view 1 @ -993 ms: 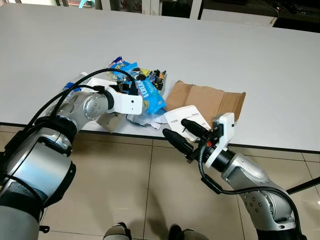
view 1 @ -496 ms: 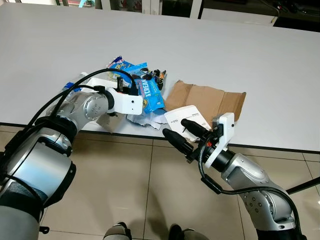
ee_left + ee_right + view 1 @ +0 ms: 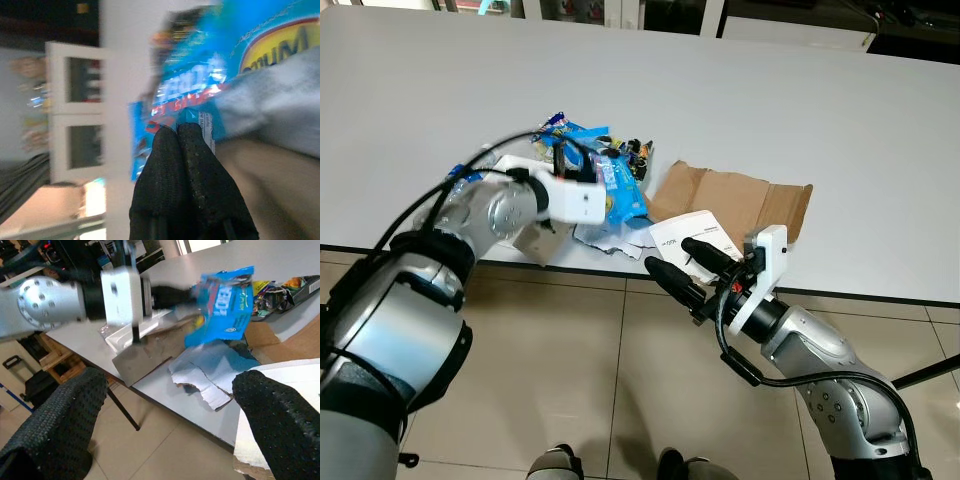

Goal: Picking trash to rubbish bin

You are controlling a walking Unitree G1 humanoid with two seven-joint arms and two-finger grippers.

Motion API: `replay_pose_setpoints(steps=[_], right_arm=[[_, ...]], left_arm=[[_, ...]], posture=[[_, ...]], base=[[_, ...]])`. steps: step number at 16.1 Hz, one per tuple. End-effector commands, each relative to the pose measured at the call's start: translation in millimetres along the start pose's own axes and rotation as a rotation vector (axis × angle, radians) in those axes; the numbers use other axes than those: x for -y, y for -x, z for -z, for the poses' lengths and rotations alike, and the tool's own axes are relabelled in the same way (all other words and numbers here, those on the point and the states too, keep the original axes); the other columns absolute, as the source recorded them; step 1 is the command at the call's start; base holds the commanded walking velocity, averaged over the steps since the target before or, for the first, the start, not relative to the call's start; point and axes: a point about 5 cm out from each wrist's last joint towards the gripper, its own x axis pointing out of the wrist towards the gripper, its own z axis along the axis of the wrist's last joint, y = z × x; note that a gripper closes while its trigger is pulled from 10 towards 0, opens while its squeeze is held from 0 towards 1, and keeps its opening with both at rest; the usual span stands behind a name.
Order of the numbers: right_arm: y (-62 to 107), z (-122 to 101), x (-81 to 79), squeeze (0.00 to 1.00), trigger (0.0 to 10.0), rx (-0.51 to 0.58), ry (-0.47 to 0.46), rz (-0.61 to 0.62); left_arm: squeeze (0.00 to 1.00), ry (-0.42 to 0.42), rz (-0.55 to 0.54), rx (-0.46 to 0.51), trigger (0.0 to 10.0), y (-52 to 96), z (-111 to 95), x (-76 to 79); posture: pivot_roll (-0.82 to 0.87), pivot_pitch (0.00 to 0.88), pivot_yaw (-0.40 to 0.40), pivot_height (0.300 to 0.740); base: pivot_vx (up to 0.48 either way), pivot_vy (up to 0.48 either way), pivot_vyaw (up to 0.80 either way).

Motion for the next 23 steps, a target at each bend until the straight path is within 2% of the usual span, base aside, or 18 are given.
replay_pose_setpoints(steps=[1,2,4,6,7,8,11,13,15,17,23], right_arm=[[-1.0,-2.5,1.9,0.00,10.0,0.010,0.011,0.001],[-1.8,-2.7,2.9,0.00,10.0,0.010,0.012,0.001],[-3.0,-3.2,3.1,0.00,10.0,0.013,0.013,-0.003],[-7.6,-4.9,4.2,0.00,10.0,0.022,0.018,-0.010],[-9.6,-5.9,5.5,0.00,10.0,0.029,0.022,-0.008],[-12.4,-7.5,7.6,0.00,10.0,0.040,0.031,0.003],[-18.0,-11.9,13.2,0.00,10.0,0.079,0.047,0.060],[-22.8,-15.4,15.5,0.00,10.0,0.104,0.046,0.066],[-25.4,-17.1,16.6,0.00,10.0,0.117,0.053,0.073],[-28.6,-22.2,20.0,0.00,10.0,0.153,0.062,0.099],[-33.9,-27.1,24.3,0.00,10.0,0.211,0.064,0.139]], left_arm=[[0.00,0.026,-0.152,0.020,10.0,-0.4,-5.6,-34.9],[0.00,0.047,-0.199,0.044,10.0,1.2,-7.6,-42.9],[0.00,0.062,-0.247,0.088,10.0,3.2,-11.7,-49.1],[0.00,0.142,-0.396,0.135,10.0,7.1,-17.5,-62.0],[0.00,0.226,-0.475,0.134,10.0,9.1,-16.7,-65.8],[0.00,0.395,-0.567,0.113,10.0,11.6,-11.2,-65.2],[0.00,0.742,-0.717,0.041,10.0,17.9,5.2,-47.0],[0.00,0.867,-0.788,0.019,10.0,22.2,6.2,-34.9],[0.00,0.930,-0.817,0.035,10.0,23.8,2.5,-32.5],[0.00,1.005,-0.832,0.035,10.0,25.0,-4.3,-22.3],[0.00,1.117,-0.862,0.027,10.0,32.7,-23.3,-2.0]], posture=[[-0.07,0.154,-0.046,0.740],[-0.07,0.151,-0.048,0.740],[-0.06,0.150,-0.049,0.740],[-0.05,0.136,-0.051,0.740],[-0.04,0.129,-0.051,0.740],[-0.04,0.122,-0.051,0.740],[-0.03,0.107,-0.056,0.740],[-0.01,0.094,-0.062,0.740],[-0.01,0.090,-0.062,0.740],[-0.01,0.075,-0.059,0.740],[0.00,0.054,-0.059,0.740]], base=[[0.000,0.000,0.00],[0.000,0.000,0.00],[0.000,0.000,0.00],[0.000,0.000,0.00],[0.000,0.000,0.00],[0.000,0.000,0.00],[0.000,0.000,0.00],[0.000,0.000,0.00],[0.000,0.000,0.00],[0.000,0.000,0.00],[0.000,0.000,0.00]])
